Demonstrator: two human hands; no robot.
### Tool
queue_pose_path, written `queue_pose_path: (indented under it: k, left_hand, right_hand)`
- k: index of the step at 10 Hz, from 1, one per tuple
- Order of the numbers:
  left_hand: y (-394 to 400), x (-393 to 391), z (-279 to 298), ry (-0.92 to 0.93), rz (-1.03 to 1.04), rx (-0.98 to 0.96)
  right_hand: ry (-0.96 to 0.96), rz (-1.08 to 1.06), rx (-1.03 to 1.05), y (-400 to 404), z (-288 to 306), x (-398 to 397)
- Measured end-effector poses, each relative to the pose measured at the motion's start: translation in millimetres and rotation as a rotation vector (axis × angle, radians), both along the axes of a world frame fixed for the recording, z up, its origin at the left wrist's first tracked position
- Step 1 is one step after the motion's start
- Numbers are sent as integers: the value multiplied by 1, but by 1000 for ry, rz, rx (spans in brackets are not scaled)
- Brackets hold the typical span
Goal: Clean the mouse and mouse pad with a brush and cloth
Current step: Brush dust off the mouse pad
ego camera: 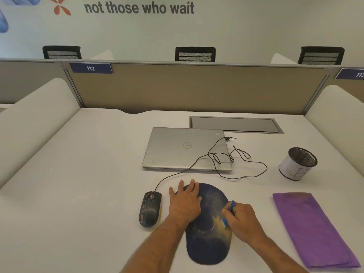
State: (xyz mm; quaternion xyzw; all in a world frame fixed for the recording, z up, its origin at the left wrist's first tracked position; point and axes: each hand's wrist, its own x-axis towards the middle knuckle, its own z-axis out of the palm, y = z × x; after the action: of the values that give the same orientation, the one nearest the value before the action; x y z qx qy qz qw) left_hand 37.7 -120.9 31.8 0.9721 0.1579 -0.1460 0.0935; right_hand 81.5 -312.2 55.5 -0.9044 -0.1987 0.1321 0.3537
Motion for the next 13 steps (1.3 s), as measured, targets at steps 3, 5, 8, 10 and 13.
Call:
queue_pose_path:
  k: [3,5,8,10,13]
  left_hand:
    - [1,0,-1,3,4,2]
    - [1,1,-1,2,1,4]
    - [1,1,-2,-5,7,2]
    - [1,1,-1,-3,8,-7]
    - [8,3,-1,-21,-15,9]
  right_hand:
    - [8,11,1,4,2,1]
    - [1,67,-27,4,2,-2]
    - [6,9,91,4,4,-2]
    - [53,75,0,3,1,-4]
    - [52,85,26,5,2,-4]
